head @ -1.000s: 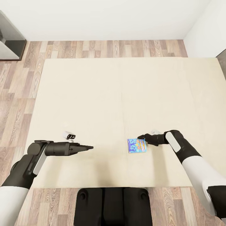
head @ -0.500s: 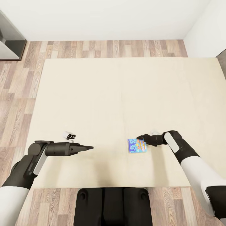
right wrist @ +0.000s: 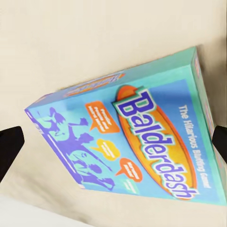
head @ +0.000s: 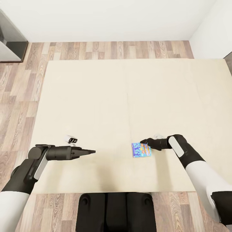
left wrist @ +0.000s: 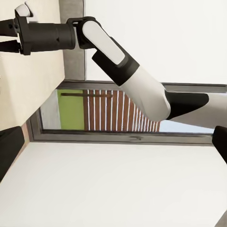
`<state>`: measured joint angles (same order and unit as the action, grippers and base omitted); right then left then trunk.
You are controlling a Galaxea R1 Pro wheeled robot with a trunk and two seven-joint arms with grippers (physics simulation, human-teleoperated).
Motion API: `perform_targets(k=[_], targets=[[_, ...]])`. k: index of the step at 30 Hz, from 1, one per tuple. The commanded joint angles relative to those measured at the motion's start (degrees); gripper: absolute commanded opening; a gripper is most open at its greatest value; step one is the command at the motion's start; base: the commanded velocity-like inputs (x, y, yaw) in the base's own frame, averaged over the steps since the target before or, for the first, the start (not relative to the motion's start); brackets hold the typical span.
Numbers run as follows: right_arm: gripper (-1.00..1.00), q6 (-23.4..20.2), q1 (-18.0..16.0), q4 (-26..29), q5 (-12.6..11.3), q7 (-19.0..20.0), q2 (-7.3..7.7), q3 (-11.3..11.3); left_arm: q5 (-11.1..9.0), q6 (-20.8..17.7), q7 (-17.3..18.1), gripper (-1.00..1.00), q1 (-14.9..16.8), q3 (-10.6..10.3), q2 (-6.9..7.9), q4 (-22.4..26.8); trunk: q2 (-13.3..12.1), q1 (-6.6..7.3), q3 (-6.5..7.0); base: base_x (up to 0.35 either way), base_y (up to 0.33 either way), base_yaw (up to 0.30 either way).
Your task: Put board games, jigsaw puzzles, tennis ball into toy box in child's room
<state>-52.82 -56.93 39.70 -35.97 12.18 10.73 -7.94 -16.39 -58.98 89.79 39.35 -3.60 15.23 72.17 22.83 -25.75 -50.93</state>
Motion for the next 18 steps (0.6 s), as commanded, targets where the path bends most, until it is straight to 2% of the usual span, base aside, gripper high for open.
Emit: perform_targets(k=[1, 18], targets=[[1.0, -0.1, -0.03, 0.02, 0.55, 0.56, 0.08, -0.14, -0.04, -0.61, 0.21, 1.0, 0.03, -0.11, 0.06, -0.01, 0.09, -0.03, -0.06, 0.0, 0.095, 0.0], [1.0, -0.09, -0.02, 0.02, 0.55, 0.56, 0.25, -0.14, -0.08, -0.61, 0.21, 1.0, 0.03, -0.09, 0.08, 0.05, 0.09, -0.03, -0.06, 0.0, 0.197, 0.0]])
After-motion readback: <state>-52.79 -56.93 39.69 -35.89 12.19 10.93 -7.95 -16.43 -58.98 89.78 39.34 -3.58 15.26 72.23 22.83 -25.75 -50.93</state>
